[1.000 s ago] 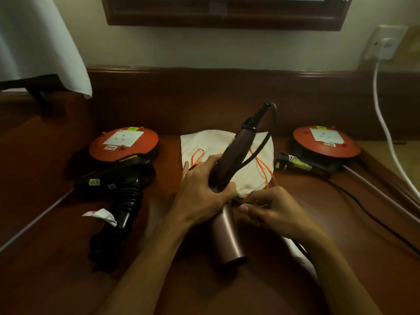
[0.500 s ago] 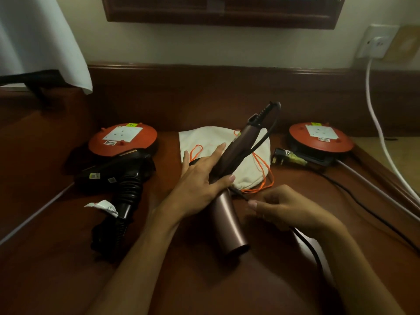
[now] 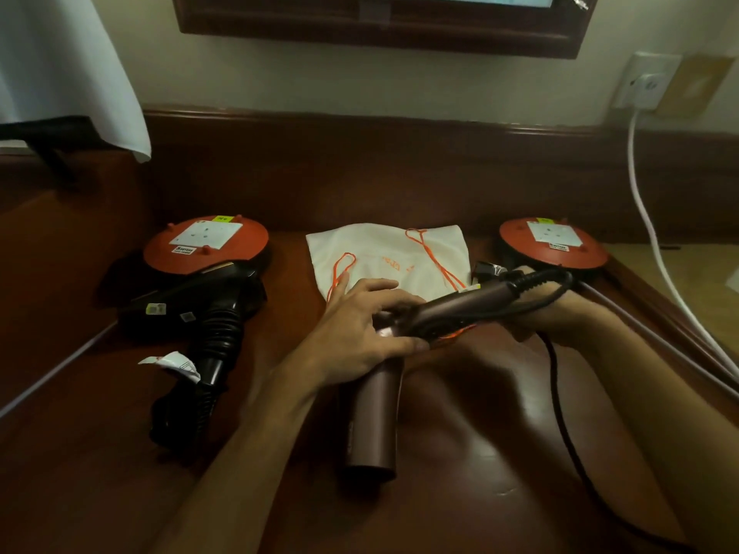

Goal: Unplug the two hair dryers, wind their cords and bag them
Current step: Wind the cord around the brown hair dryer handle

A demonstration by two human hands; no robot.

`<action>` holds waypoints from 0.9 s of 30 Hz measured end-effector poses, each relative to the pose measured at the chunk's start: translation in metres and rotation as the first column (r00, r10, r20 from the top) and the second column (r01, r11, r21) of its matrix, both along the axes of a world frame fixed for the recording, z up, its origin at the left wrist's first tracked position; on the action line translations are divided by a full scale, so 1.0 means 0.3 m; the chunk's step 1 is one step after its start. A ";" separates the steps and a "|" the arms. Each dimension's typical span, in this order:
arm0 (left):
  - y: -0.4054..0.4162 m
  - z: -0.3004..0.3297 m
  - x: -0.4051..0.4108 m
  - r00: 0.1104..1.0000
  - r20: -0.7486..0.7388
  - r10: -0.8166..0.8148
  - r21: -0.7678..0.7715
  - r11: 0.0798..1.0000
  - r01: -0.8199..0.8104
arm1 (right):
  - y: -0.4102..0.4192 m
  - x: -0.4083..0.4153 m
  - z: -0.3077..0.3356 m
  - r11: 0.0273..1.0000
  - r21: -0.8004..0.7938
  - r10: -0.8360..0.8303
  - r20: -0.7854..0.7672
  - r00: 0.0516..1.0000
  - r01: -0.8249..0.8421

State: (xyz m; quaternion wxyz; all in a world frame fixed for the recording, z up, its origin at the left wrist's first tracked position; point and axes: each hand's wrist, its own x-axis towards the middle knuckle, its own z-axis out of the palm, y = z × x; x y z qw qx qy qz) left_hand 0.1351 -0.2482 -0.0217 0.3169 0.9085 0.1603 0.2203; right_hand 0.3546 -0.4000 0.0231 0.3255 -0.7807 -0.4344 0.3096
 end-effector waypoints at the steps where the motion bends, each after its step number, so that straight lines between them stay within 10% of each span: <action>1: -0.002 0.005 -0.001 1.000 -0.009 -0.004 -0.009 1.000 0.004 | 0.012 0.013 0.023 0.999 -0.015 0.044 -0.006 0.999 -0.044; 8: -0.013 0.037 0.000 0.990 -0.115 -0.084 -0.012 0.996 0.083 | 0.091 0.039 0.193 0.952 -0.177 0.241 -0.069 0.968 -0.250; 14: -0.029 0.046 0.031 0.981 -0.184 -0.063 0.020 0.998 0.068 | 0.162 -0.133 0.277 0.868 -0.363 0.483 0.464 0.742 -0.339; 19: -0.037 0.056 0.028 0.971 -0.234 -0.051 0.068 0.995 0.069 | 0.127 -0.234 0.278 0.779 -0.523 0.615 0.525 0.588 -0.347; 27: -0.052 0.060 0.044 0.970 -0.242 -0.020 0.060 0.998 0.036 | 0.044 -0.137 0.269 0.964 -0.238 0.235 0.548 0.803 -0.119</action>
